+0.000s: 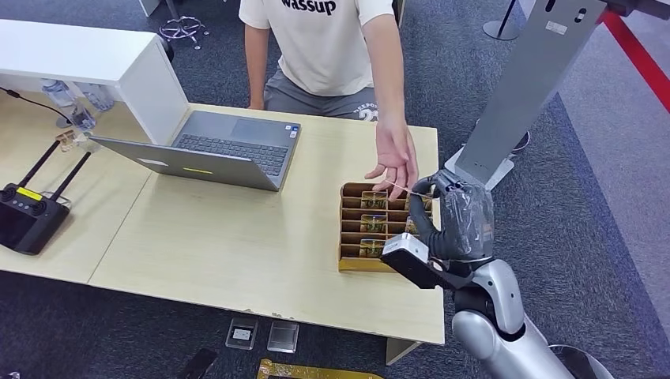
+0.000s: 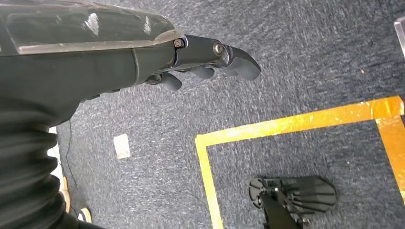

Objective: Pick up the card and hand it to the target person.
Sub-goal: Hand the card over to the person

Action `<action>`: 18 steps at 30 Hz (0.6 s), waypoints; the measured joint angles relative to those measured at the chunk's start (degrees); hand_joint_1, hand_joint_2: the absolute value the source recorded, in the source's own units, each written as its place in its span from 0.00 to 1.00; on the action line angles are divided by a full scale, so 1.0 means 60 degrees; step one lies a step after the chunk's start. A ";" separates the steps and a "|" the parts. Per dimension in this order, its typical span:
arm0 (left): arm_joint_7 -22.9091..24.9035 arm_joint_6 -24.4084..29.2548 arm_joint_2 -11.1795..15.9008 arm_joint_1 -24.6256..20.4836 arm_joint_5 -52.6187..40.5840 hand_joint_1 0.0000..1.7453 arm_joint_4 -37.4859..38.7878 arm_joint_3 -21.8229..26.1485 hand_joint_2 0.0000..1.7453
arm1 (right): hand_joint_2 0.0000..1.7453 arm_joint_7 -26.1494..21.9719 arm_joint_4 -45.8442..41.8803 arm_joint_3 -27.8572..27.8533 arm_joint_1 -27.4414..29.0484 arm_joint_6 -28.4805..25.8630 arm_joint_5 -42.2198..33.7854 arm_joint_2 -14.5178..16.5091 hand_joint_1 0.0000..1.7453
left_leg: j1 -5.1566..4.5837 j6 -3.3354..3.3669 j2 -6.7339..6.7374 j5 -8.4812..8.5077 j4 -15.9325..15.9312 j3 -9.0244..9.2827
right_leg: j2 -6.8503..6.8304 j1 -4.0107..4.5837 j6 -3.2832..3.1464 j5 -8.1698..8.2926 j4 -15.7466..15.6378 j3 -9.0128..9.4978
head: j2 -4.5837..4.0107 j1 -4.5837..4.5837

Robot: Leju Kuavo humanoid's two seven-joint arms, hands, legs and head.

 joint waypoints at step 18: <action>-0.0152 -0.0333 -0.0030 -0.0033 0.0007 0.00 0.0000 -0.0189 0.25 | 1.00 0.0348 0.2642 0.0356 -0.0318 -0.1397 0.2014 0.0775 0.00 | 0.0000 0.0000 0.0001 0.0000 0.0001 0.0003 | 0.0000 0.0000 0.0000 0.0000 -0.0001 -0.0004 | 0.0000 -0.0007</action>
